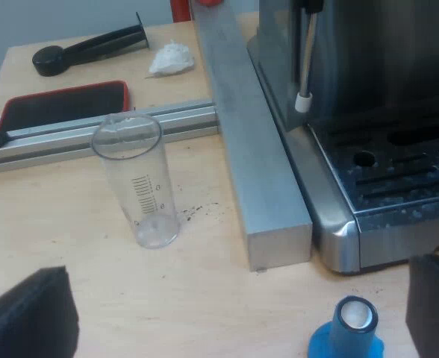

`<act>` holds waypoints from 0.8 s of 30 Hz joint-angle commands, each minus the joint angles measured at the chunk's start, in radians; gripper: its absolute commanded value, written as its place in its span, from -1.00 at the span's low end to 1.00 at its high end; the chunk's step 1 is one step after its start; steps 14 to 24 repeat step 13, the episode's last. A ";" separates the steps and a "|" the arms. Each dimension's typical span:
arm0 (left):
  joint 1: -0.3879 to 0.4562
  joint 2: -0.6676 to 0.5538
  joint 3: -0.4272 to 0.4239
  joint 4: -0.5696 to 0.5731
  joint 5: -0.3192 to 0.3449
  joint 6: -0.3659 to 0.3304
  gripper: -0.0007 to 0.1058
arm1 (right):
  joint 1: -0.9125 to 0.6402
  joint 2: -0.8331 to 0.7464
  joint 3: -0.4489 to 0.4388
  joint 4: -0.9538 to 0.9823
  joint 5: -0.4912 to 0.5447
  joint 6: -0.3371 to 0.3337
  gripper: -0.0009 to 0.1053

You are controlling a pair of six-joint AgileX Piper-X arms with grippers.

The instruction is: Grind coffee beans and then tamp

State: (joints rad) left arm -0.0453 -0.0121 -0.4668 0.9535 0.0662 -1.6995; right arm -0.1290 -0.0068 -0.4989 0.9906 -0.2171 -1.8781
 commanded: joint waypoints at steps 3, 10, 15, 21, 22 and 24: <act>-0.001 -0.139 -0.002 -0.023 0.022 -0.001 0.71 | 0.000 -0.045 -0.005 -0.006 -0.004 -0.003 0.77; -0.001 -0.139 -0.002 -0.023 0.022 -0.001 0.71 | 0.000 -0.045 -0.005 -0.006 -0.004 -0.003 0.77; -0.001 -0.139 -0.002 -0.023 0.022 -0.001 0.71 | 0.000 -0.045 -0.005 -0.006 -0.004 -0.003 0.77; -0.001 -0.139 -0.002 -0.023 0.022 -0.001 0.71 | 0.000 -0.045 -0.005 -0.006 -0.004 -0.003 0.77; -0.001 -0.139 -0.002 -0.023 0.022 -0.001 0.71 | 0.000 -0.045 -0.005 -0.006 -0.004 -0.003 0.77; -0.001 -0.139 -0.002 -0.023 0.022 -0.001 0.71 | 0.000 -0.045 -0.005 -0.006 -0.004 -0.003 0.77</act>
